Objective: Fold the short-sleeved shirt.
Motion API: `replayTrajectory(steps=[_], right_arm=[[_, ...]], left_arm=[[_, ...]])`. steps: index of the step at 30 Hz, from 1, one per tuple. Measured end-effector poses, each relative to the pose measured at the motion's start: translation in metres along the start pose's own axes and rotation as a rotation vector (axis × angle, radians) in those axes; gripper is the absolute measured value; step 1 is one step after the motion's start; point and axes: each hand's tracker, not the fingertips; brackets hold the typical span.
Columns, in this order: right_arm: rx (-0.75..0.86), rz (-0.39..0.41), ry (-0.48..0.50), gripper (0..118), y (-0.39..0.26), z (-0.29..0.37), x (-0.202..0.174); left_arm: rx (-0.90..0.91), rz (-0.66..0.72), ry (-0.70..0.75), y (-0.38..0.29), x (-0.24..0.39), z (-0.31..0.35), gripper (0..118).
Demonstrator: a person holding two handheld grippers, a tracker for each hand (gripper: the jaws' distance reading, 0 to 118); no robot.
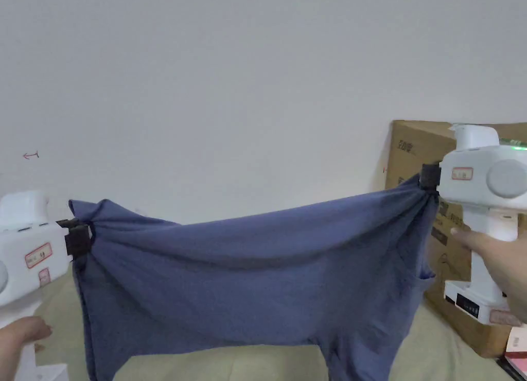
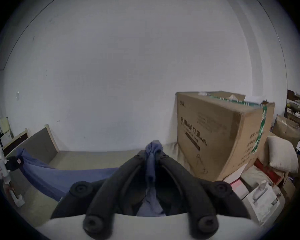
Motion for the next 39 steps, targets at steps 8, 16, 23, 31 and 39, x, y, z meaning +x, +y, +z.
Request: replayTrajectory(steps=[8,16,23,31,39], right_arm=[[-0.455,0.005,0.000,8,-0.223,0.041,0.066],[-0.682,-0.068,-0.101,8,-0.342,0.158,0.135],[-0.745,-0.041,-0.119,8,-0.340,0.219,0.152],[-0.943,-0.042,-0.150,8,-0.357,0.214,0.147],[-0.728,-0.052,-0.029,100,-0.297,0.222,0.099]], left_arm=[[-0.543,0.014,-0.097,-0.173,-0.007,0.024,2],[-0.771,-0.071,-0.215,-0.271,0.045,0.114,2],[-0.862,-0.004,-0.173,-0.273,0.056,0.172,2],[-1.006,0.159,-0.092,-0.288,0.035,0.172,4],[-0.746,0.172,-0.131,-0.233,0.035,0.195,96]])
